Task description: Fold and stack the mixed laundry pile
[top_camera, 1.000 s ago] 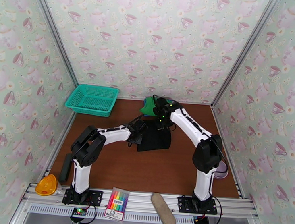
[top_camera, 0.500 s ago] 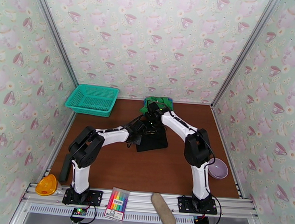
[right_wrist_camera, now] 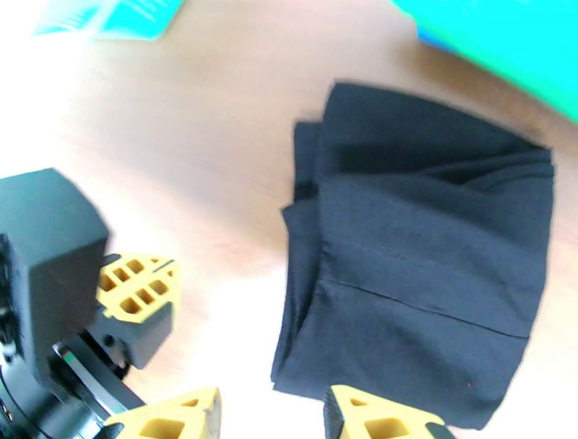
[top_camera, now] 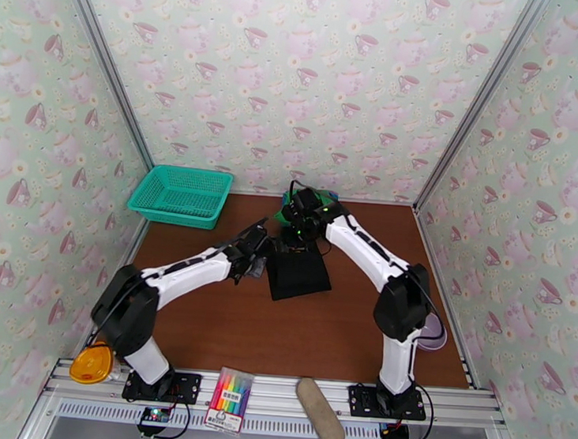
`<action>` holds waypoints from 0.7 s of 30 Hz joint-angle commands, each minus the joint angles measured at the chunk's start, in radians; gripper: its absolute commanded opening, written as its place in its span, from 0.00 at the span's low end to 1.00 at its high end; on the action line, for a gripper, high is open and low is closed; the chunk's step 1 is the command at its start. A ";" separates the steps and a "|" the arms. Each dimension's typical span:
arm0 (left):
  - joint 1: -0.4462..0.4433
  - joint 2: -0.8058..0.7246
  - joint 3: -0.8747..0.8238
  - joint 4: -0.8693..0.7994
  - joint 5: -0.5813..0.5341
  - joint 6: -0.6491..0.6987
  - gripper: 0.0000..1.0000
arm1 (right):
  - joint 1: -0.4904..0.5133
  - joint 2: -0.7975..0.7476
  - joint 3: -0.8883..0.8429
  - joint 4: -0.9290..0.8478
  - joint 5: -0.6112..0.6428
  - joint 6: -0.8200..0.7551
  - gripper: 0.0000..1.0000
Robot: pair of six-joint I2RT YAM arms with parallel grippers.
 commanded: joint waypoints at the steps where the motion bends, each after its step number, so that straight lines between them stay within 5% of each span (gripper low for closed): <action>1: 0.022 -0.097 -0.036 -0.054 -0.050 0.029 0.01 | -0.012 -0.052 -0.035 0.008 0.027 0.021 0.40; 9: 0.037 -0.219 -0.114 -0.058 -0.032 0.005 0.01 | -0.018 0.013 -0.297 0.213 -0.029 0.043 0.01; 21: 0.025 -0.250 -0.183 -0.068 -0.005 -0.061 0.01 | 0.031 -0.041 -0.700 0.472 -0.029 0.136 0.00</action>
